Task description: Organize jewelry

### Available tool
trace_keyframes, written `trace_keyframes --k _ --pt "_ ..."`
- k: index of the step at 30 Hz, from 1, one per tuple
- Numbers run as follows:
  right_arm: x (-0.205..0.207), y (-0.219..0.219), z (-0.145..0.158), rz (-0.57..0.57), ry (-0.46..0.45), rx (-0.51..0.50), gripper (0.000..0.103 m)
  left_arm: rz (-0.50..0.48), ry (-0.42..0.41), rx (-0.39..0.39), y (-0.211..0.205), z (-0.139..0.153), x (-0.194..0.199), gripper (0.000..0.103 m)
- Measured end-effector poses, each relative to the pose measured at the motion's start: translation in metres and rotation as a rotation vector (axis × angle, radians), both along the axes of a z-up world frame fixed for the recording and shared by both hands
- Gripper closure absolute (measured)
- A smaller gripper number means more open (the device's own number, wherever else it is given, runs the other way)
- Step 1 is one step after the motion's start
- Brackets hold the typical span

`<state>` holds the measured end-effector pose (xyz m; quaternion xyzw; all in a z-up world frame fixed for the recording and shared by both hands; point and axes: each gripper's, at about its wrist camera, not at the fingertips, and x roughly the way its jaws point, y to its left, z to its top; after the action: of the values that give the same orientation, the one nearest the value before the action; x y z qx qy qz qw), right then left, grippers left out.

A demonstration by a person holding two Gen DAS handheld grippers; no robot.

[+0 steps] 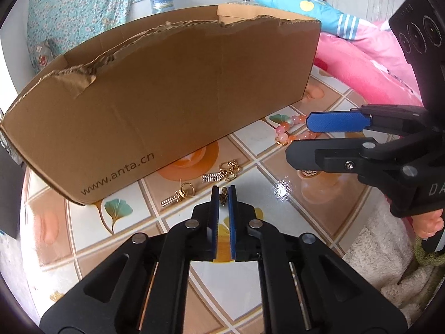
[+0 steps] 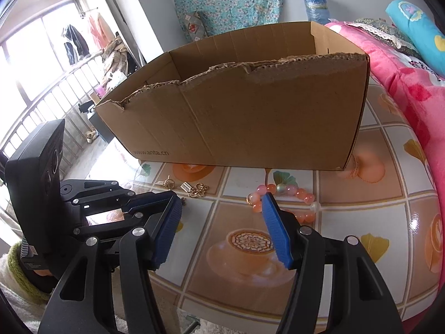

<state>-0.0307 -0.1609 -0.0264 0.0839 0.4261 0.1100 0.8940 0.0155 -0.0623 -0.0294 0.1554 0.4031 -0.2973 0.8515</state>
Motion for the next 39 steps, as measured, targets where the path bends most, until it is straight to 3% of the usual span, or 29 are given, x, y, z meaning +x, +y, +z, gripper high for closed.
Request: trace_keyframes --k 1,10,14,18,20,22,26,29,33,39 --pt "0.000 -0.001 0.000 -0.003 0.000 0.000 0.044 -0.003 -0.001 0.001 -0.001 0.000 0.000 0.103" --pt "-0.002 -0.006 0.002 -0.018 -0.004 0.009 0.044 0.023 0.015 0.001 0.002 0.005 -0.007 0.103" --pt "-0.001 -0.005 0.002 -0.013 -0.004 0.013 0.044 0.041 0.033 -0.045 0.008 0.009 -0.007 0.102" --pt "0.001 -0.006 0.000 -0.009 0.003 0.017 0.044 0.042 0.022 -0.028 0.006 0.006 0.000 0.101" --pt "0.001 -0.007 0.000 -0.009 0.003 0.017 0.044 0.032 0.025 -0.031 0.004 0.006 0.004 0.095" --pt "0.001 -0.009 -0.001 -0.014 0.002 0.017 0.044 0.023 0.022 -0.034 0.002 0.007 0.005 0.083" --pt "0.002 -0.013 -0.002 -0.026 0.006 0.029 0.044 0.015 0.032 0.005 -0.006 0.001 0.007 0.082" --pt "0.002 -0.014 -0.003 -0.028 0.005 0.028 0.044 0.019 0.018 0.023 -0.007 0.001 0.005 0.083" --pt "0.002 -0.015 -0.004 -0.032 0.006 0.031 0.044 0.015 0.016 0.024 -0.007 0.001 0.003 0.096" --pt "0.001 -0.014 -0.001 -0.033 -0.003 0.029 0.044 0.025 0.038 -0.010 -0.001 0.002 0.006 0.097"
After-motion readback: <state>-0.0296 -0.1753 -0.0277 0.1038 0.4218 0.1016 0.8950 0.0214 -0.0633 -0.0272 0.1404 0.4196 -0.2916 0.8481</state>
